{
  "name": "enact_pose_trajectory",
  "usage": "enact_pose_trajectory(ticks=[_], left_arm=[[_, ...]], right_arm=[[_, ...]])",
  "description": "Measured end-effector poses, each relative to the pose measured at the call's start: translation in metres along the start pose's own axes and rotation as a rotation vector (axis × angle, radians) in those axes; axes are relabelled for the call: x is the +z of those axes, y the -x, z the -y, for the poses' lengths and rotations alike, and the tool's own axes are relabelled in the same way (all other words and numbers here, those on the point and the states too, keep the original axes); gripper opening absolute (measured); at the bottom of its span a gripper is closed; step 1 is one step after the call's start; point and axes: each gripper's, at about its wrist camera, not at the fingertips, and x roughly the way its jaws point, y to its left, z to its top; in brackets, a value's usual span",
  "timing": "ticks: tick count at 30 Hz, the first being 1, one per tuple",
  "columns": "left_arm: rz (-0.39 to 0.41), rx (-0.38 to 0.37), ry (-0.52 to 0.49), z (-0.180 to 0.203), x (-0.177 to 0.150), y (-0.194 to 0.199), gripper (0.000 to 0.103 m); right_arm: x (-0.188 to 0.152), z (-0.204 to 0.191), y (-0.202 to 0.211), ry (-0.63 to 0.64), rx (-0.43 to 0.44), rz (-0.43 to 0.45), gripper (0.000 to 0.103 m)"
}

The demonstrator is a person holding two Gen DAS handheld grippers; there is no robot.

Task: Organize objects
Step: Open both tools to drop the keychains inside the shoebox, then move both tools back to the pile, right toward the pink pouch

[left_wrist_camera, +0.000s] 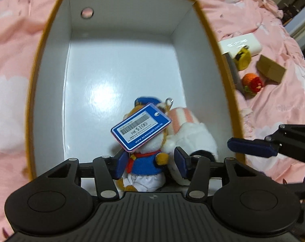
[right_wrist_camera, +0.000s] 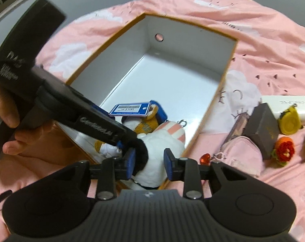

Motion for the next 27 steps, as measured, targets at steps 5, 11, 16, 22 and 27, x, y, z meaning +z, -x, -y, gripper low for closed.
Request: enact_pose_trajectory(ticks=[5, 11, 16, 22, 27], left_arm=[[0.096, -0.027, -0.093, 0.021, 0.001, 0.029, 0.057], [0.182, -0.139, -0.24, 0.062, 0.002, 0.046, 0.057], [0.184, -0.193, -0.324, 0.097, 0.006, 0.042, 0.057], [0.141, -0.186, -0.333, 0.121, 0.016, 0.022, 0.055], [0.118, -0.181, -0.332, 0.122, 0.021, 0.012, 0.053]], right_arm=[[-0.01, 0.016, 0.033, -0.093, -0.012, 0.097, 0.051], [-0.036, 0.042, 0.061, -0.241, -0.11, 0.169, 0.052], [-0.059, 0.064, 0.06, -0.37, -0.176, 0.174, 0.052], [-0.07, 0.069, 0.042, -0.409, -0.164, 0.156, 0.051], [-0.06, 0.065, 0.012, -0.347, -0.173, 0.128, 0.051]])
